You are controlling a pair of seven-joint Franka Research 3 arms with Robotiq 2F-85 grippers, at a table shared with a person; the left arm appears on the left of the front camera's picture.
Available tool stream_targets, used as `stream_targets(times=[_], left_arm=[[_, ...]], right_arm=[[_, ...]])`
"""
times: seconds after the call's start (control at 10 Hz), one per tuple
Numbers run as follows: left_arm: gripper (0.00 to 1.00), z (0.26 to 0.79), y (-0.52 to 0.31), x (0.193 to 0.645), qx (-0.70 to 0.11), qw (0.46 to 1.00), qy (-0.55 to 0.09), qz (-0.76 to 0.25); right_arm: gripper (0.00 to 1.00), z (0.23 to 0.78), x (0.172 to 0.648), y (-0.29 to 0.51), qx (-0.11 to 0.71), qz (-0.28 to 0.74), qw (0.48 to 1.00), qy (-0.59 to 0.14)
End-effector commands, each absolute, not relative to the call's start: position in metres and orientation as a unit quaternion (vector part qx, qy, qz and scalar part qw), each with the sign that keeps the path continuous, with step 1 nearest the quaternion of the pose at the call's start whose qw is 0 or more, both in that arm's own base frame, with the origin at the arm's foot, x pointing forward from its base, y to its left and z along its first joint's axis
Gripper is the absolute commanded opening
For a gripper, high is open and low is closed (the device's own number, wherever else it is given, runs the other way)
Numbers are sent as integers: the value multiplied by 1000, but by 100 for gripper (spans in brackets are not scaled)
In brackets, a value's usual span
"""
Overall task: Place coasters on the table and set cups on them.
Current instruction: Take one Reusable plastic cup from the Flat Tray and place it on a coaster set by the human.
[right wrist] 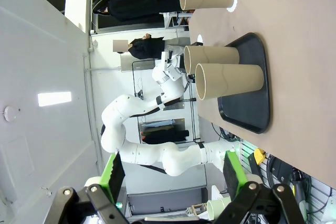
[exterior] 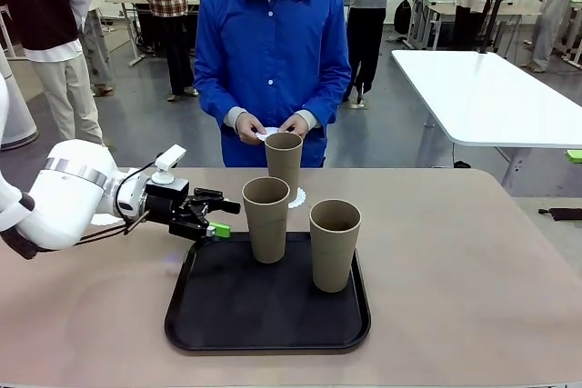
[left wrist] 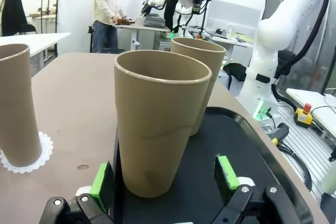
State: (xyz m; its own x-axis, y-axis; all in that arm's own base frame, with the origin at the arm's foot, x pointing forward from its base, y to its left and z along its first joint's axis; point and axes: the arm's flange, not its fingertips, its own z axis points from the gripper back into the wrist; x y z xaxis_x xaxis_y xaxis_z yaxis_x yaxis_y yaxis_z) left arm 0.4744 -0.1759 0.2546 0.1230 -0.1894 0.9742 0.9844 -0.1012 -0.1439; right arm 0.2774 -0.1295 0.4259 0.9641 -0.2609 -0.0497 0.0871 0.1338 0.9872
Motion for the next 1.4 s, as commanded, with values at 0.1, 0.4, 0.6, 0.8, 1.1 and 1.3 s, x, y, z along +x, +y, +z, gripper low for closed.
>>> stream_targets(times=[0.1,0.4,0.6,0.8,1.1,1.3], left_arm=[[100,241,-180,484,-522,513,-399,-552],[100,228,-189,491,-525,505,-406,-552],[100,221,-198,495,-533,502,-406,-547],[100,219,-207,496,-538,497,-403,-549],[100,217,-219,495,-543,491,-397,-554],[100,216,-226,494,-548,483,-397,-555]], right_arm=[[100,428,277,-129,650,-115,748,-70],[100,428,277,-129,650,-115,748,-70],[100,428,277,-129,650,-115,748,-70],[100,428,277,-129,650,-115,748,-70],[100,428,277,-129,650,-115,748,-70],[100,428,277,-129,650,-115,748,-70]])
